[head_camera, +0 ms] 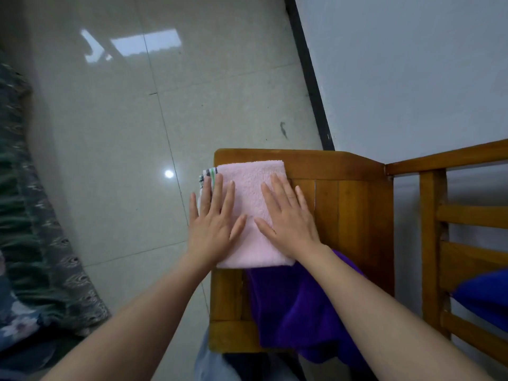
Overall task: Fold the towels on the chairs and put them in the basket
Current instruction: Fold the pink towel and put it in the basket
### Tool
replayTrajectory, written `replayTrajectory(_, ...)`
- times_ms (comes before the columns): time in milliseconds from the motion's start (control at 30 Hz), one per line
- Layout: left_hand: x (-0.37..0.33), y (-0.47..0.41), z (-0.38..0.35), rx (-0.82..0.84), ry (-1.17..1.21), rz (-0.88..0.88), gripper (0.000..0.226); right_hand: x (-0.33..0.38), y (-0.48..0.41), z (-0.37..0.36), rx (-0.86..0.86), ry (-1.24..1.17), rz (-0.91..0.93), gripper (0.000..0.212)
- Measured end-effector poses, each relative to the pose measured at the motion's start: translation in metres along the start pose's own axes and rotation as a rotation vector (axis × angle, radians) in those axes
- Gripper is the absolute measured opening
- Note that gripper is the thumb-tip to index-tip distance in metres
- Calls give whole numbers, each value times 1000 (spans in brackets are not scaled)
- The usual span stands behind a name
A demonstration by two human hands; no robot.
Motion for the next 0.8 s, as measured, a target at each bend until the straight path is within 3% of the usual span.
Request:
replayTrajectory(133, -17, 55, 17, -146, -57, -90, 66, 5, 44, 32, -186, 56, 112, 54)
replayTrajectory(267, -28, 91, -1, -83, -71, -186, 63, 15, 68, 1, -6, 22, 211, 56)
replayTrajectory(433, -23, 70, -5, -27, -95, -69, 90, 18, 64, -28, 124, -62, 100, 62)
replayTrajectory(667, -27, 58, 18, -19, 60, -146, 61, 17, 65, -17, 23, -19, 22, 65)
replayTrajectory(800, -31, 58, 54, -61, 74, -178, 44, 26, 69, 22, -183, 12, 26, 60)
Point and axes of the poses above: each hand's wrist, its own y-axis away from the middle knuckle, its own z-axis out of the back of the hand, x = y × z, the point moved 10 cm from there along -y, towards the middle knuckle, and after that the axes turned 4 degrees about -x, right-handed, at the moved point
